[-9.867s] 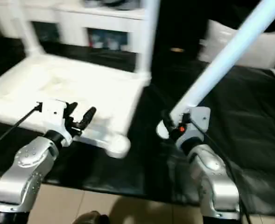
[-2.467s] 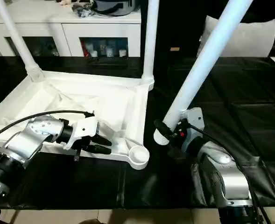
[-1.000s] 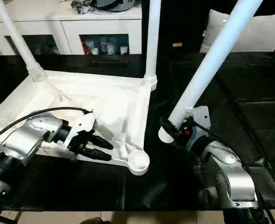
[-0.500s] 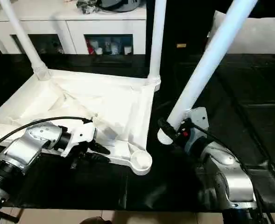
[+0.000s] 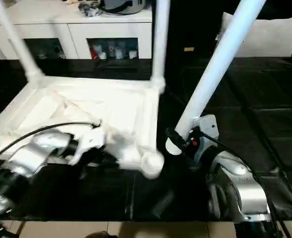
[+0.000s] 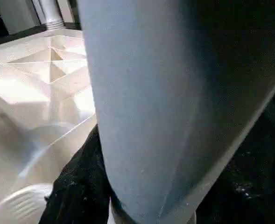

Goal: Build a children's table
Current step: Insert table leg to table base

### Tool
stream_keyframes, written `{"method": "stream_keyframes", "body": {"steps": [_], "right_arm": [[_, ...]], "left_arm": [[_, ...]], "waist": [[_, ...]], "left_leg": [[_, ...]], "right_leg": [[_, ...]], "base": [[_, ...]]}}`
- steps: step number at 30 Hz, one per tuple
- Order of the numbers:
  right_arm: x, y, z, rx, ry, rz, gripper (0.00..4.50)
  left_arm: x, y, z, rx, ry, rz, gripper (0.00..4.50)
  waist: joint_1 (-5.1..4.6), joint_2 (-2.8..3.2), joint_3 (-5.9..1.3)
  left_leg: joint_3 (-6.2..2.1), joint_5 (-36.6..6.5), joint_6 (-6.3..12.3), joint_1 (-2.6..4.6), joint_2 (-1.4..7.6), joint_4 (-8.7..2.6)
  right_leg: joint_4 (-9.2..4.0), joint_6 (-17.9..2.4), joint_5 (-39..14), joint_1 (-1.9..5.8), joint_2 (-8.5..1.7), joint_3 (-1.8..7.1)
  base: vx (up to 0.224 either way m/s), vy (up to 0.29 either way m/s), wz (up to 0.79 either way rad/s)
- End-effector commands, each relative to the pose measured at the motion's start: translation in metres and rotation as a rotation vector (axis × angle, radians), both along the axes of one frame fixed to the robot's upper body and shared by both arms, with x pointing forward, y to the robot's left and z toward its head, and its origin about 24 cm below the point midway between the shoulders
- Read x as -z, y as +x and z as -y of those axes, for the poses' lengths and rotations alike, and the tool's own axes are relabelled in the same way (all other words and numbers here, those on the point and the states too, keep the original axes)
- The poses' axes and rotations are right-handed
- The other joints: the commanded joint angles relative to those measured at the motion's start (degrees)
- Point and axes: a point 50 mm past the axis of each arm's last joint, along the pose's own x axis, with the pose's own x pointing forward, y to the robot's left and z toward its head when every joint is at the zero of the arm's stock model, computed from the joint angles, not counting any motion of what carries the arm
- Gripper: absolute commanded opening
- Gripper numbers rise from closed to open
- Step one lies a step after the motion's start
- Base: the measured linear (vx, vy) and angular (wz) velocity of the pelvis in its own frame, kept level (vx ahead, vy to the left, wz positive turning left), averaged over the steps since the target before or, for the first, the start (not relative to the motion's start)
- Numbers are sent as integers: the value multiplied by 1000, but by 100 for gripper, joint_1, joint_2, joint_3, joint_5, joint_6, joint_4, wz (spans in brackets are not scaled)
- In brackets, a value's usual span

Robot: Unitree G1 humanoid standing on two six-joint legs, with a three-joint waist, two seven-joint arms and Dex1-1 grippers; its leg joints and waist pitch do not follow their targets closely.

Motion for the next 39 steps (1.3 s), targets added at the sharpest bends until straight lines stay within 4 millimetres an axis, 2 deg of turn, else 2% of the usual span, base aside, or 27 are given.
{"method": "stream_keyframes", "body": {"steps": [1, 4, 7, 11, 12, 13, 15, 19, 20, 23, 25, 28, 29, 32, 35, 36, 38, 39], "right_arm": [[-6, 4, -3, -17, 0, 15, 188], [-7, 9, -4, -11, -7, 23, 188], [-10, 12, -4, -12, -9, 38, 188], [-17, 21, -3, 22, -17, 86, 188], [-16, 22, -1, 41, -31, 57, 188], [-14, 23, 0, 53, -45, 24, 188], [-14, 24, 0, 60, -46, 10, 188], [-19, 26, -3, -5, -12, 26, 188], [-24, 28, -5, -43, 7, 58, 188], [-28, 29, -8, -84, 13, 65, 188], [-29, 29, -9, -106, 15, 72, 188], [-28, 29, -12, -131, 2, 68, 188], [-28, 29, -12, -138, 7, 67, 188], [-27, 28, -17, -182, 18, 53, 188], [-27, 26, -21, -225, 35, 26, 188], [-26, 25, -23, -252, 33, 10, 188], [-26, 23, -25, -279, 30, -3, 188], [-26, 22, -27, -318, 23, -24, 188]], "left_arm": [[7, 10, -10, -201, 41, -1, 0], [11, 15, -1, -294, 34, -29, 0], [14, 15, 5, -307, 44, -28, 0], [15, 9, 20, -203, 46, 31, 0], [15, 8, 22, -175, 52, 46, 0], [15, 6, 23, -147, 55, 64, 0], [15, 6, 24, -138, 58, 71, 0], [10, 4, 26, -75, 11, 109, 0], [7, 4, 27, -41, -10, 137, 0], [6, 4, 26, -17, 1, 153, 0], [6, 4, 25, 5, 13, 166, 0], [4, 2, 25, 42, 1, 181, 0], [4, 2, 25, 43, -8, 178, 0], [4, -1, 25, 85, 2, 203, 0], [4, -2, 24, 99, 7, 215, 0], [4, -2, 24, 97, 5, 217, 0], [4, -1, 24, 97, 5, 218, 0], [5, -1, 24, 103, 9, 219, 0]], "waist": [[14, -107, -334], [-33, -138, -329], [-70, -140, -343], [-73, -151, -344], [-73, -168, -342], [-79, -160, -341], [-56, -151, -347], [-31, -141, -370], [-21, -115, -375], [-8, -144, -380], [27, -153, -372], [83, -165, -361], [102, -146, -359], [104, -158, -357], [98, -162, -367], [99, -194, -367], [112, -181, -362], [106, -230, -360]], "left_leg": [[-147, -577, 361, 69, 465, -391], [-147, -522, 382, 56, 452, -392], [-153, -389, 497, 36, 444, -370], [-157, -340, 618, 35, 450, -367], [-157, -356, 604, 37, 461, -378], [-158, -371, 589, 42, 463, -383], [-156, -383, 560, 65, 472, -387], [-157, -266, 618, 49, 476, -369], [-164, -260, 630, 48, 478, -365], [-157, -187, 689, 39, 485, -359], [-149, -234, 697, 52, 489, -360], [-140, -325, 620, 67, 508, -375], [-137, -370, 562, 87, 517, -381], [-133, -408, 496, 74, 517, -392], [-133, -338, 522, 64, 510, -385], [-126, -317, 555, 69, 515, -381], [-127, -296, 574, 60, 510, -378], [-119, -302, 576, 60, 513, -382]], "right_leg": [[-447, -1478, 9, 258, -596, 277], [-457, -1454, -72, 259, -580, 268], [-461, -1471, 57, 269, -567, 266], [-457, -1479, 181, 258, -568, 258], [-461, -1450, 102, 251, -564, 256], [-457, -1444, 77, 250, -560, 255], [-446, -1436, 76, 236, -551, 259], [-410, -1468, 480, 251, -573, 259], [-403, -1479, 525, 251, -583, 256], [-382, -1503, 761, 256, -578, 250], [-387, -1501, 636, 233, -576, 249], [-408, -1459, 380, 222, -592, 260], [-410, -1462, 313, 201, -587, 262], [-400, -1472, 332, 210, -587, 258], [-385, -1452, 478, 222, -588, 260], [-384, -1462, 534, 218, -585, 261], [-383, -1464, 493, 222, -586, 254], [-393, -1457, 448, 225, -585, 253]], "base": [[0, 0, 0], [0, 0, 0], [0, 0, 0], [0, 0, 0], [0, 0, 0], [0, 0, 0], [0, 0, 0], [0, 0, 0], [0, 0, 0], [0, 0, 0], [0, 0, 0], [0, 0, 0], [0, 0, 0], [0, 0, 0], [0, 0, 0], [0, 0, 0], [0, 0, 0], [0, 0, 0]]}}
